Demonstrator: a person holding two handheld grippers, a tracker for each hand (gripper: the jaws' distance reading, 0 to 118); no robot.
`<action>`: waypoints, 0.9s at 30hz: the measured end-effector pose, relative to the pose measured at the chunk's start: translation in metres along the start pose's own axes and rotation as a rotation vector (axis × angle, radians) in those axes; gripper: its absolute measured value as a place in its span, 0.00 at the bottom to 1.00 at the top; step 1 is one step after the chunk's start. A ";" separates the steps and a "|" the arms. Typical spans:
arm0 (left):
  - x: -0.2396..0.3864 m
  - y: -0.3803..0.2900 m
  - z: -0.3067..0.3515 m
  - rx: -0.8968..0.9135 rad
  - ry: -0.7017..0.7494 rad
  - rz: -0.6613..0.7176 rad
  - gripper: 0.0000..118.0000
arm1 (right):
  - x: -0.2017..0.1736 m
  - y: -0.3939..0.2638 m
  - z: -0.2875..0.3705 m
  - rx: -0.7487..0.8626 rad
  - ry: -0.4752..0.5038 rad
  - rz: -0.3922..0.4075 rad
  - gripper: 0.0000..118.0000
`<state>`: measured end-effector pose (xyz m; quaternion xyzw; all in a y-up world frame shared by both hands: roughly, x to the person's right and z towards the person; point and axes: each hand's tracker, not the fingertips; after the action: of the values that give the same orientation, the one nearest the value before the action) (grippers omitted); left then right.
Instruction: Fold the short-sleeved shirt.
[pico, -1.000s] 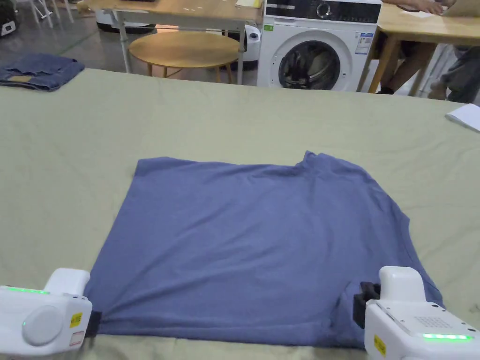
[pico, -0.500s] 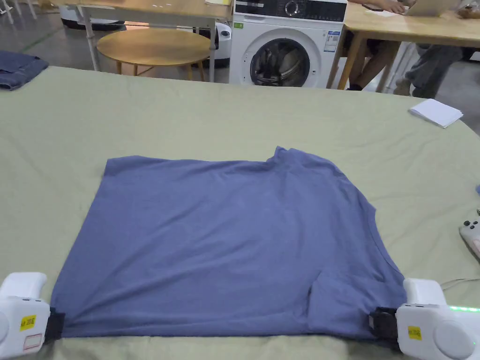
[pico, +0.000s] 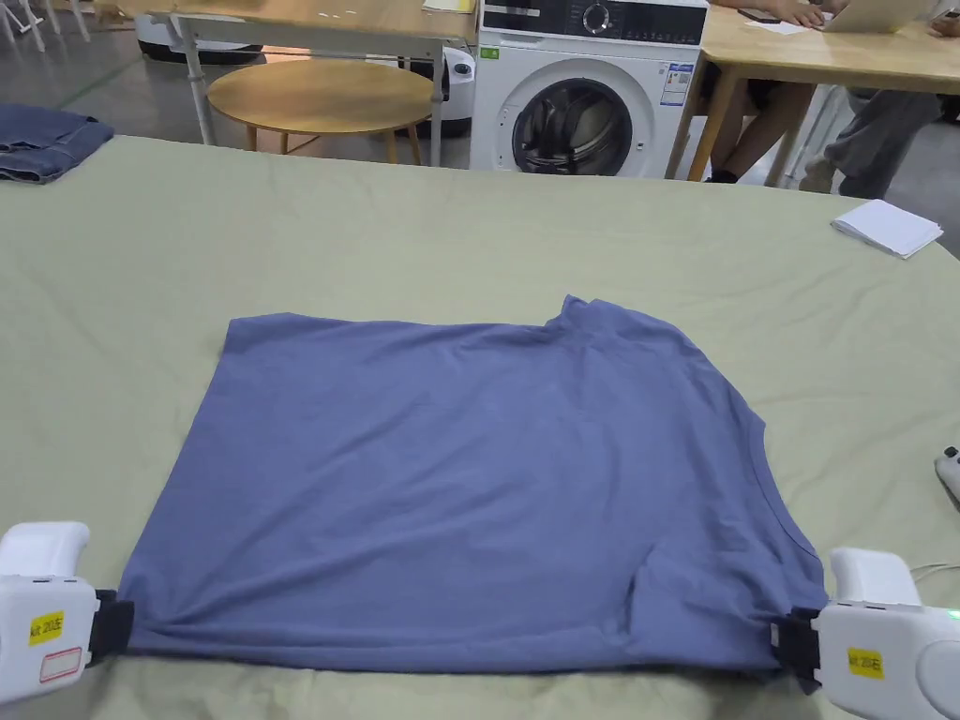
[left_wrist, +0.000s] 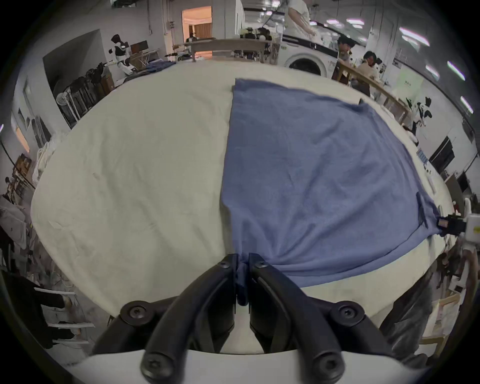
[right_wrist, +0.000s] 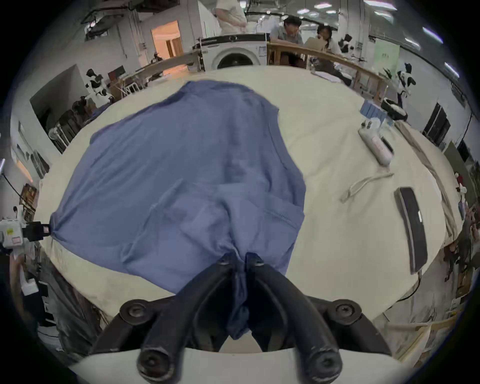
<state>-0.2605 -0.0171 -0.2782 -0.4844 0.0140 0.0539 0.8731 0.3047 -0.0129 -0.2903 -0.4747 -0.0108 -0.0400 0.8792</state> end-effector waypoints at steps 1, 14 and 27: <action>0.000 0.005 0.004 0.018 -0.008 0.007 0.02 | 0.001 0.004 0.004 0.011 0.004 0.008 0.05; -0.010 0.124 -0.015 0.155 -0.062 0.013 0.02 | -0.022 0.120 -0.002 0.143 0.014 0.002 0.05; -0.006 0.189 -0.110 0.033 -0.054 0.044 0.02 | -0.016 0.203 -0.108 -0.023 0.080 -0.070 0.05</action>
<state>-0.2832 -0.0116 -0.4954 -0.4680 0.0018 0.0857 0.8796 0.3033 0.0088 -0.5197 -0.4819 0.0084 -0.0899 0.8716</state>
